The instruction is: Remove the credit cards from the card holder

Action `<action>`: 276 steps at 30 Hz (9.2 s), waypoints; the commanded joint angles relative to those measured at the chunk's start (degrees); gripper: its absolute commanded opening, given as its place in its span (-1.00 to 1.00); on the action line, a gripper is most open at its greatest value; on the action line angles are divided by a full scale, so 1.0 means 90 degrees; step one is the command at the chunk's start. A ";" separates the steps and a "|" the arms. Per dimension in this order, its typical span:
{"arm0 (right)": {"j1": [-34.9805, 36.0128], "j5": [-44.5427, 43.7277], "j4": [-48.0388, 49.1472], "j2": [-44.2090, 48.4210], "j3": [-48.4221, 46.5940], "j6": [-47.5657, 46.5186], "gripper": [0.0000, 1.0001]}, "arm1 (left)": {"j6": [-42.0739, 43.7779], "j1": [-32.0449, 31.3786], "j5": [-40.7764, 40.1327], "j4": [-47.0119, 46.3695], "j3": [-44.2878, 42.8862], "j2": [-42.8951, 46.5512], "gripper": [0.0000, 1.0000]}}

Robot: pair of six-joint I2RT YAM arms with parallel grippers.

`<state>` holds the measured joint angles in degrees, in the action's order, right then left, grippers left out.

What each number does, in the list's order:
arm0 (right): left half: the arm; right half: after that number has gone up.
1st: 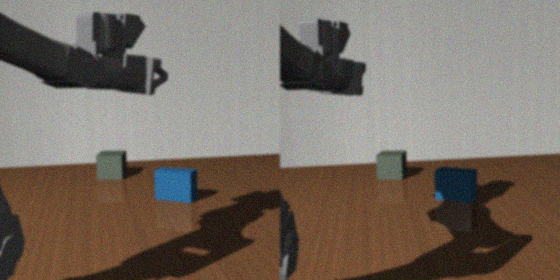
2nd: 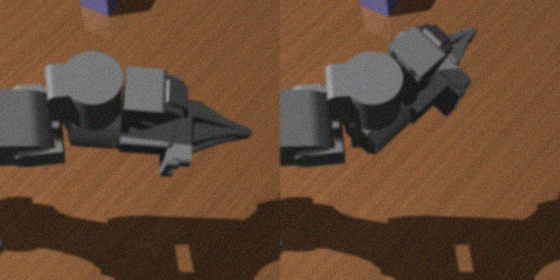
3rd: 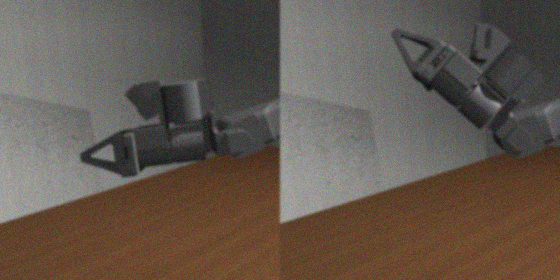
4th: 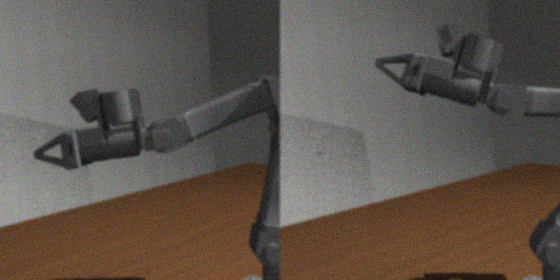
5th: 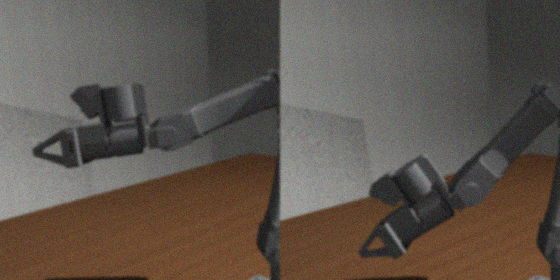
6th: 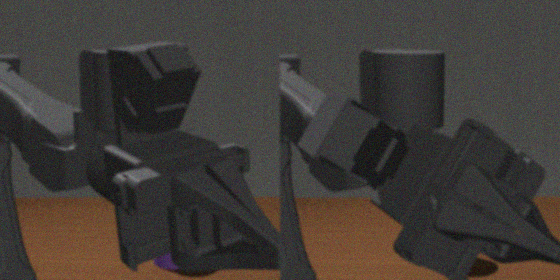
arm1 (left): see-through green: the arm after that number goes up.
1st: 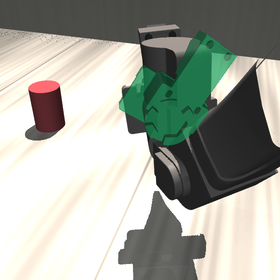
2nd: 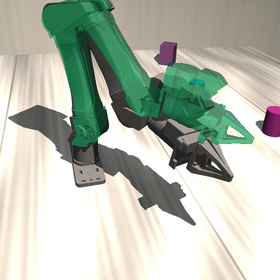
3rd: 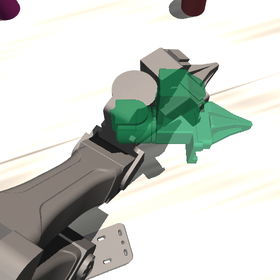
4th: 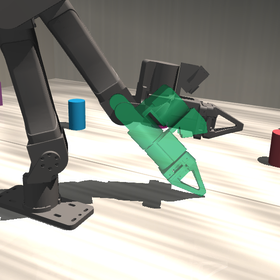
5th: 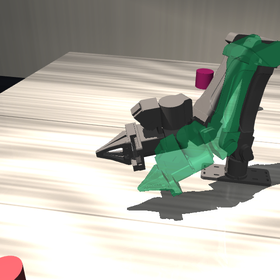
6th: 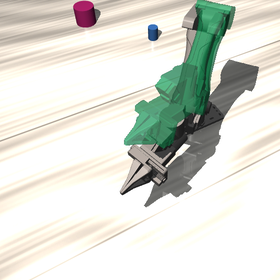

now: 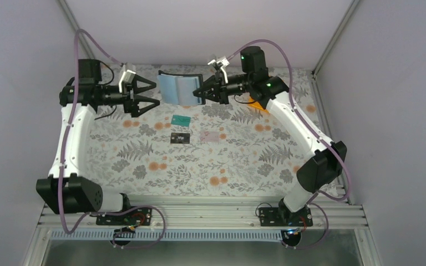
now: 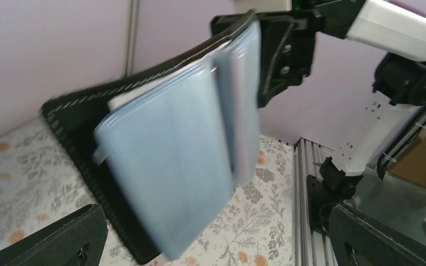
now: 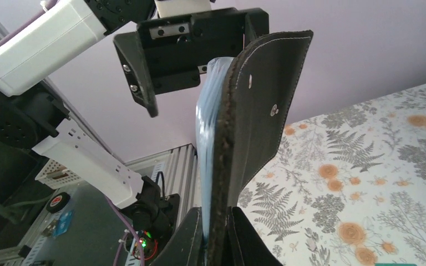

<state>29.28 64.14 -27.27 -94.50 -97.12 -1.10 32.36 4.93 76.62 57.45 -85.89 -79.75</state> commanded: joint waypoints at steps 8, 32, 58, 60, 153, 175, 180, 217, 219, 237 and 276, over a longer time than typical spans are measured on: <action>0.0336 0.1040 -0.0503 -0.0382 -0.0658 -0.1221 -0.92 | -0.0716 0.0000 -0.0538 -0.1214 0.0446 0.0373 1.00; 0.0458 0.0709 -0.0064 -0.0861 -0.0831 -0.0855 -0.91 | 0.0396 -0.0440 0.0724 -0.0271 0.0617 0.0437 -0.95; 0.0308 -0.0197 0.0412 -0.0035 -0.0194 -0.0700 0.76 | 0.2932 -0.0469 0.0474 0.2077 -0.0784 0.0379 -0.95; 0.0312 -0.0039 0.0504 0.0174 -0.0184 -0.0681 0.76 | 0.2970 -0.0474 0.0372 0.2181 -0.0986 0.0387 -0.95; 0.1786 -0.1607 0.0486 -0.0037 -0.0947 -0.0984 -0.92 | 0.0234 -0.0615 -0.0588 -0.0132 -0.0470 0.0408 0.11; 0.1010 -0.1965 0.0414 0.0353 -0.0160 -0.0727 -0.04 | 0.1110 -0.0499 -0.0018 0.0727 -0.0571 0.0510 -0.95; 0.1017 -0.2004 0.0502 0.0365 -0.0108 -0.0675 0.09 | 0.1117 -0.0499 0.0012 0.0727 -0.0522 0.0510 -0.95; 0.1464 -0.2903 0.0142 -0.0606 -0.1016 0.0216 -0.92 | 0.0611 -0.0462 -0.0841 0.0336 -0.0547 0.0635 0.65; 0.1464 -0.3771 0.0046 -0.0670 -0.1123 0.0633 -0.92 | 0.0068 -0.0429 -0.1690 -0.0029 -0.0599 0.0661 1.00; 0.1727 -0.9709 -0.2169 -0.1989 -0.2760 0.1526 -0.92 | -0.0670 -0.0432 -0.2919 -0.0517 -0.0284 0.0704 1.00; 0.2094 -0.3786 -0.0006 -0.1354 -0.2370 0.1814 -0.92 | -0.2077 -0.0383 -0.4239 -0.1792 0.0582 0.0203 0.55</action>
<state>47.27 20.10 -31.90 -111.57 -118.74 17.26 13.19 1.15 42.52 42.22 -80.73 -77.62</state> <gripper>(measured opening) 0.097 0.782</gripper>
